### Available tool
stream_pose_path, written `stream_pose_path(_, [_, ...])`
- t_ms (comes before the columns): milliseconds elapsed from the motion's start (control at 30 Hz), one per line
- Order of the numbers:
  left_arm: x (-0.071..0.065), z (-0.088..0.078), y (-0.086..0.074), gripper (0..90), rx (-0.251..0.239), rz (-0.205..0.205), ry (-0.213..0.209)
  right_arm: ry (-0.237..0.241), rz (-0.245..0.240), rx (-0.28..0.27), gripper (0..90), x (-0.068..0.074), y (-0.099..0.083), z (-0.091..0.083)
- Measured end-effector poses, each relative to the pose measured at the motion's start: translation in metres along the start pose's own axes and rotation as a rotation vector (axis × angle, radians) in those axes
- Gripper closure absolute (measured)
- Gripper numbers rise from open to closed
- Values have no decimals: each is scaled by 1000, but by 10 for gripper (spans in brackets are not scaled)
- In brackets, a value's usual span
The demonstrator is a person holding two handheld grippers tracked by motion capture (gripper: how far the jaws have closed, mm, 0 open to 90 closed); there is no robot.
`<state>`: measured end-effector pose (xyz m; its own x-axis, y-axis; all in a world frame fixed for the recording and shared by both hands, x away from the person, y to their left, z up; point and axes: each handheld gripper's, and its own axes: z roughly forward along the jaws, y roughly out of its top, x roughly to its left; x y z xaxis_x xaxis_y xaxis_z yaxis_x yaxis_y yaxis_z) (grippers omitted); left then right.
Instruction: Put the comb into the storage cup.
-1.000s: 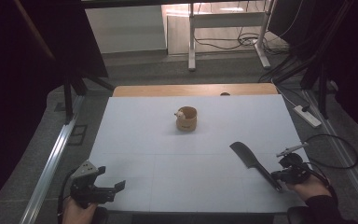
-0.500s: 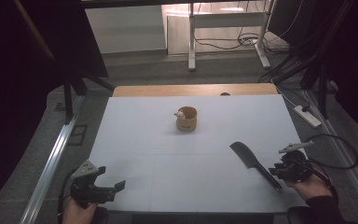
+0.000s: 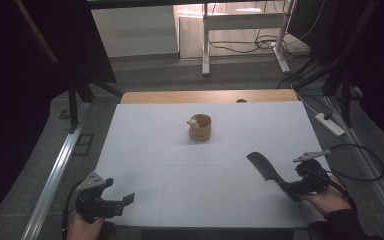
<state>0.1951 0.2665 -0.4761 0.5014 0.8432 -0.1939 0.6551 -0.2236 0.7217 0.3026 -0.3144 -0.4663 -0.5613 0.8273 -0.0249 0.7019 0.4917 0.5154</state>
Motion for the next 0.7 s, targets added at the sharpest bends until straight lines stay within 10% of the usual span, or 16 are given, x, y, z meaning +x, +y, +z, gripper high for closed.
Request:
stream_pose_path(233, [0,0,0,37,2,-1,0,-11,-9,-13,0,4,1,3])
stream_pose_path(700, [0,0,0,38,6,-1,4,-17,-34,-15,0,7,1,7])
